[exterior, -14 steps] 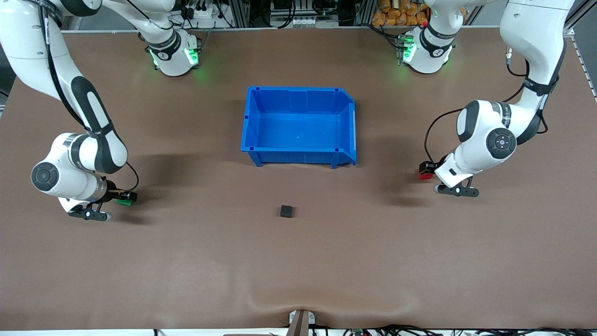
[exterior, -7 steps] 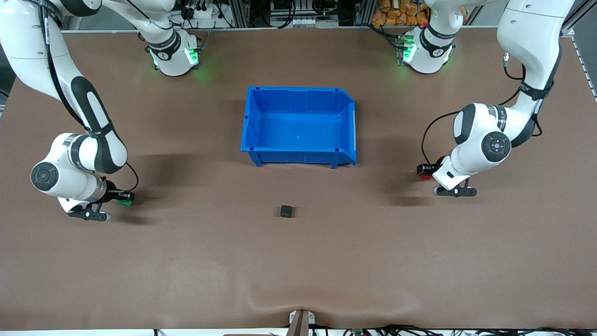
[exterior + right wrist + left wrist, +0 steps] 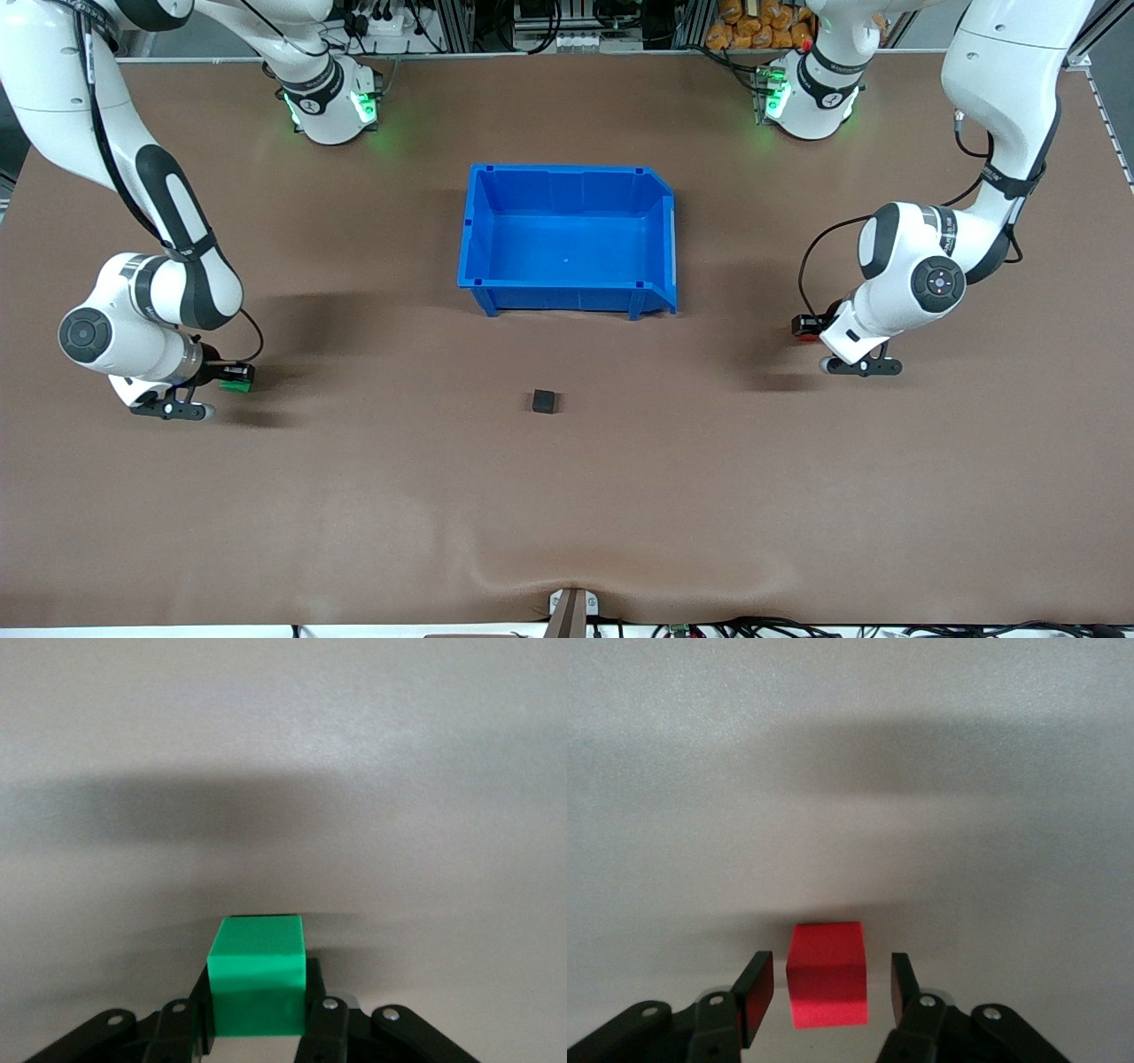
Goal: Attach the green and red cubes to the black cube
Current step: 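Close the right gripper on the green cube while the left grasps red, then carry the green cube toward the black cube while the left gripper carries red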
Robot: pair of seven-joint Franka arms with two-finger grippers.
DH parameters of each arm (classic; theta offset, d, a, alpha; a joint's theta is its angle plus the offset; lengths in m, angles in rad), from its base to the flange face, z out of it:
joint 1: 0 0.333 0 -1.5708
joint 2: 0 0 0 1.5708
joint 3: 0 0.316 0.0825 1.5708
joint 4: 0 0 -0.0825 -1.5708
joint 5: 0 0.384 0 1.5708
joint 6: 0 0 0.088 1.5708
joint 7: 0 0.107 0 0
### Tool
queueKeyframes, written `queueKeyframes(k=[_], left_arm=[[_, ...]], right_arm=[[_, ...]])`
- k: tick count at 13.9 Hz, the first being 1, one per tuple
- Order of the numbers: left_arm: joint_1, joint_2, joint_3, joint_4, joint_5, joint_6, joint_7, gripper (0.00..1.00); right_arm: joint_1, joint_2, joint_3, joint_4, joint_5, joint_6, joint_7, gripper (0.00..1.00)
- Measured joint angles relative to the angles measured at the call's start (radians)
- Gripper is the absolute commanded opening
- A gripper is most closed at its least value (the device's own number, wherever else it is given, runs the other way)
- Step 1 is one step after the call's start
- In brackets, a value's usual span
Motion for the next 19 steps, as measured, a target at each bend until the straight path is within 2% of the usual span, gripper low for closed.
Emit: queueKeyframes(k=[6, 8, 11, 12, 13, 14, 19], left_arm=[[0.001, 0.015, 0.003, 0.002, 0.000, 0.023, 0.000, 0.60], [0.001, 0.017, 0.003, 0.003, 0.000, 0.024, 0.000, 0.56], [0.001, 0.021, 0.003, 0.003, 0.000, 0.024, -0.001, 0.36], [0.001, 0.023, 0.003, 0.003, 0.000, 0.024, -0.004, 0.19], [0.001, 0.024, 0.004, 0.003, 0.000, 0.025, -0.018, 0.08], [0.001, 0.024, 0.003, 0.005, 0.000, 0.025, -0.039, 0.02], [-0.004, 0.024, -0.002, 0.013, 0.000, 0.027, -0.137, 0.00]], right_arm=[[0.001, 0.000, 0.002, 0.006, -0.003, 0.001, -0.272, 0.00], [0.002, 0.000, 0.005, 0.016, -0.004, 0.004, -0.401, 0.00], [0.017, -0.001, 0.016, 0.058, -0.004, 0.000, -0.610, 0.00], [0.023, -0.001, 0.025, 0.075, -0.004, -0.006, -0.669, 0.00], [0.027, -0.001, 0.040, 0.088, -0.003, -0.010, -0.716, 0.00], [0.029, -0.001, 0.064, 0.100, -0.003, -0.011, -0.757, 0.00], [0.065, -0.002, 0.201, 0.180, -0.004, -0.058, -0.956, 0.00]])
